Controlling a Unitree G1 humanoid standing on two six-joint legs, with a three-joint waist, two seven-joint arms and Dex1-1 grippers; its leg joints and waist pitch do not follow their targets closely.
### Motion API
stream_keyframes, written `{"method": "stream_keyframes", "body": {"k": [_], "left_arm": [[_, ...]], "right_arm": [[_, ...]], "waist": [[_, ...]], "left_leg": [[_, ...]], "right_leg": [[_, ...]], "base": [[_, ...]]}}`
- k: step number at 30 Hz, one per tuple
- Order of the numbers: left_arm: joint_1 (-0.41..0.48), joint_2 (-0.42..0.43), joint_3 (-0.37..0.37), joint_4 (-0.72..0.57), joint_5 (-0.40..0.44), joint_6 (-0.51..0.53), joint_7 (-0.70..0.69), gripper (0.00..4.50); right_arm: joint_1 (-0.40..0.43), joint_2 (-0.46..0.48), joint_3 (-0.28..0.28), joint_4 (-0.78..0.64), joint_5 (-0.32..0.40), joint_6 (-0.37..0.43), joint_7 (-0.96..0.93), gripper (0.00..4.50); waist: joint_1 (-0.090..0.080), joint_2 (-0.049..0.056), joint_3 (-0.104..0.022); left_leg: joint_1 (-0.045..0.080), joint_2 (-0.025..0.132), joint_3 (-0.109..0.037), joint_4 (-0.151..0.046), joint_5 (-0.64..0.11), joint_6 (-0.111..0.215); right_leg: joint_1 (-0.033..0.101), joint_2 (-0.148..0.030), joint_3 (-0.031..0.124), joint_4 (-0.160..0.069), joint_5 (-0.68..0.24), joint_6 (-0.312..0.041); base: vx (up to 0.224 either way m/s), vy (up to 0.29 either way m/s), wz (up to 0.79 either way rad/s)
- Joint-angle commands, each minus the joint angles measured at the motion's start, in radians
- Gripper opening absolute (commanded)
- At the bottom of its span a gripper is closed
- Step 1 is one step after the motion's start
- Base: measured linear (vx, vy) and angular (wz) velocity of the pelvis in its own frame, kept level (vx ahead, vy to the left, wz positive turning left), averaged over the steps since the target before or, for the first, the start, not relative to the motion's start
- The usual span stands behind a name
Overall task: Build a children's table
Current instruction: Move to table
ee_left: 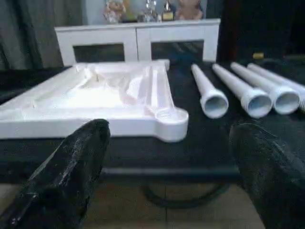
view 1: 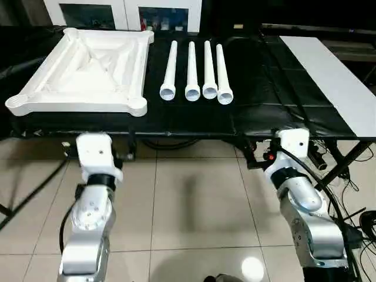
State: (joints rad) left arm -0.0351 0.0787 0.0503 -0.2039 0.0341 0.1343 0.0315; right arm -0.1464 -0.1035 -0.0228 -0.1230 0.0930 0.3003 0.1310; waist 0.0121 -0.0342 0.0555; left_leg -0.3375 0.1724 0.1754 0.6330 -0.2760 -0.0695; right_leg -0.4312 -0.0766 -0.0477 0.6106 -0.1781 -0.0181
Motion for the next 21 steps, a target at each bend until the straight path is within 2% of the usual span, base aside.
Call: {"method": "stream_keyframes", "body": {"k": [1,2,3,4,5,6,7,8,9,10,11,12,13,14,15,16,17,18,19,20,21], "left_arm": [[0.004,0.005,-0.002,-0.017,0.005,0.006,-0.005,4.48],[0.008,0.002,0.002,-0.022,-0.001,0.016,-0.006,4.48],[0.007,0.002,0.002,-0.022,0.000,0.016,-0.005,4.48],[0.007,0.003,0.001,-0.024,0.003,0.018,-0.004,4.48],[0.006,0.003,0.001,-0.024,0.006,0.021,-0.002,4.48],[0.006,0.006,-0.001,-0.024,0.010,0.022,-0.002,4.48],[0.006,0.008,-0.002,-0.025,0.013,0.023,-0.002,4.48],[0.005,0.011,-0.003,-0.025,0.018,0.023,-0.002,4.48],[0.005,0.010,-0.003,-0.025,0.018,0.025,-0.001,4.48],[0.005,0.009,-0.004,-0.026,0.016,0.026,-0.001,4.48],[0.006,0.010,-0.007,-0.028,0.018,0.028,-0.001,4.48],[0.006,0.010,-0.009,-0.029,0.020,0.029,-0.002,4.48],[0.007,0.009,-0.011,-0.031,0.021,0.030,-0.003,4.48],[0.008,0.008,-0.013,-0.032,0.022,0.031,-0.003,4.48],[0.008,0.007,-0.014,-0.033,0.022,0.032,-0.002,4.48],[0.009,0.004,-0.013,-0.031,0.018,0.028,-0.001,4.48],[0.008,0.004,-0.014,-0.030,0.022,0.030,0.003,4.48],[0.007,0.009,-0.019,-0.029,0.033,0.022,0.006,4.48],[0.005,0.033,-0.049,-0.032,0.076,0.003,-0.005,4.48],[-0.007,0.028,-0.052,-0.029,0.081,0.009,0.001,4.48],[-0.011,0.025,-0.052,-0.028,0.081,0.011,0.004,4.48]], "right_arm": [[0.003,-0.004,0.005,-0.025,0.003,0.016,-0.006,4.44],[-0.010,0.004,0.004,-0.023,0.007,0.022,-0.012,4.44],[-0.013,0.003,0.006,-0.023,0.004,0.023,-0.012,4.44],[-0.020,0.001,0.009,-0.022,-0.002,0.024,-0.013,4.44],[-0.027,0.002,0.015,-0.020,-0.008,0.025,-0.012,4.44],[-0.031,0.003,0.019,-0.017,-0.013,0.024,-0.010,4.44],[-0.032,0.004,0.021,-0.016,-0.015,0.024,-0.009,4.44],[-0.033,0.004,0.021,-0.014,-0.015,0.025,-0.008,4.44],[-0.034,0.006,0.021,-0.012,-0.013,0.028,-0.008,4.44],[-0.035,0.007,0.021,-0.008,-0.012,0.030,-0.010,4.44],[-0.037,0.009,0.022,-0.005,-0.011,0.030,-0.011,4.44],[-0.039,0.010,0.023,-0.003,-0.011,0.030,-0.013,4.44],[-0.040,0.008,0.027,-0.001,-0.014,0.031,-0.012,4.44],[-0.041,0.009,0.029,0.000,-0.015,0.032,-0.011,4.44],[-0.042,0.009,0.030,0.000,-0.017,0.032,-0.011,4.44],[-0.041,0.010,0.032,0.002,-0.018,0.035,-0.010,4.44],[-0.040,0.008,0.034,0.003,-0.020,0.035,-0.009,4.44],[-0.040,0.007,0.035,0.005,-0.021,0.035,-0.009,4.44],[-0.040,0.007,0.034,0.007,-0.020,0.036,-0.009,4.44],[-0.043,0.005,0.033,0.009,-0.020,0.035,-0.009,4.44],[-0.044,0.004,0.032,0.010,-0.020,0.036,-0.009,4.44]], "waist": [[0.033,0.003,-0.059],[0.055,0.005,-0.053],[0.063,0.015,-0.047],[0.066,0.018,-0.035],[0.058,0.034,-0.027],[0.058,0.034,-0.027],[0.027,0.040,-0.032],[-0.007,0.056,-0.039],[-0.023,0.067,-0.036],[-0.027,0.061,-0.033],[-0.027,0.052,-0.033],[-0.028,0.038,-0.036],[-0.007,-0.008,-0.050],[0.042,-0.019,-0.062],[0.039,-0.011,-0.062],[0.025,-0.009,-0.051],[0.027,-0.011,-0.036],[0.026,0.001,-0.040],[0.008,0.040,-0.042],[-0.033,0.071,-0.062],[-0.030,0.079,-0.055]], "left_leg": [[-0.045,0.028,-0.037,0.001,-0.019,0.224],[-0.069,0.038,-0.072,0.060,-0.033,0.194],[-0.075,0.050,-0.093,0.080,-0.043,0.159],[-0.072,0.053,-0.115,0.076,-0.053,0.109],[-0.042,0.027,-0.092,-0.016,-0.040,0.149],[-0.042,0.027,-0.092,-0.016,-0.040,0.149],[-0.002,0.017,-0.057,-0.078,-0.099,0.225],[0.044,0.012,-0.050,-0.108,-0.111,0.310],[0.038,0.023,-0.042,-0.155,-0.110,0.366],[0.034,0.035,-0.046,-0.166,-0.100,0.395],[0.038,0.054,-0.054,-0.162,-0.053,0.453],[0.044,0.051,-0.051,-0.150,-0.030,0.464],[-0.006,0.018,-0.025,-0.104,-0.113,0.381],[-0.072,0.010,-0.082,0.110,-0.167,0.230],[-0.111,0.014,-0.134,0.154,-0.140,0.149],[-0.125,0.002,-0.162,0.164,-0.117,0.034],[-0.083,-0.012,-0.150,0.093,-0.099,-0.001],[-0.069,-0.017,-0.140,0.030,-0.060,0.017],[-0.027,-0.015,-0.134,-0.094,-0.081,0.117],[0.016,0.050,-0.150,-0.111,-0.072,0.125],[-0.011,0.057,-0.160,-0.125,-0.083,0.060]], "right_leg": [[0.119,-0.196,0.148,-0.127,-0.193,-0.353],[0.138,-0.267,0.194,-0.157,-0.253,-0.394],[0.135,-0.291,0.201,-0.166,-0.287,-0.413],[0.117,-0.269,0.177,-0.168,-0.349,-0.409],[0.087,-0.155,0.105,-0.149,-0.461,-0.319],[0.087,-0.155,0.105,-0.149,-0.461,-0.319],[0.057,-0.059,0.044,-0.106,-0.472,-0.230],[0.018,0.013,-0.011,-0.048,-0.350,-0.169],[0.008,0.039,-0.058,0.041,-0.222,-0.105],[0.009,0.036,-0.068,0.068,-0.175,-0.072],[0.006,0.007,-0.073,0.071,-0.132,-0.026],[0.003,-0.013,-0.062,0.052,-0.116,-0.010],[0.053,-0.123,0.018,-0.041,-0.148,0.035],[0.106,-0.368,0.215,-0.164,-0.312,-0.107],[0.125,-0.389,0.223,-0.161,-0.355,-0.157],[0.128,-0.330,0.157,-0.151,-0.420,-0.218],[0.104,-0.230,0.085,-0.154,-0.457,-0.253],[0.097,-0.163,0.045,-0.137,-0.459,-0.249],[0.051,-0.008,-0.013,-0.072,-0.418,-0.158],[0.017,0.038,-0.016,0.029,-0.194,-0.113],[0.035,0.032,-0.018,0.044,-0.099,-0.104]], "base": [[-0.020,0.060,0.02],[-0.020,0.060,0.02],[-0.029,0.106,-0.03],[-0.055,0.157,-0.04],[-0.055,0.157,-0.04],[-0.065,0.212,0.07],[-0.045,0.245,0.15],[-0.045,0.245,0.15],[-0.045,0.268,0.15],[-0.056,0.247,0.09],[-0.056,0.247,0.09],[-0.049,0.198,-0.03],[-0.065,0.172,0.03],[-0.065,0.172,0.03],[-0.069,0.211,-0.11],[-0.060,0.254,-0.32],[-0.060,0.254,-0.32],[-0.070,0.261,-0.16],[-0.076,0.264,0.20],[-0.076,0.264,0.20],[-0.076,0.266,0.19]]}}
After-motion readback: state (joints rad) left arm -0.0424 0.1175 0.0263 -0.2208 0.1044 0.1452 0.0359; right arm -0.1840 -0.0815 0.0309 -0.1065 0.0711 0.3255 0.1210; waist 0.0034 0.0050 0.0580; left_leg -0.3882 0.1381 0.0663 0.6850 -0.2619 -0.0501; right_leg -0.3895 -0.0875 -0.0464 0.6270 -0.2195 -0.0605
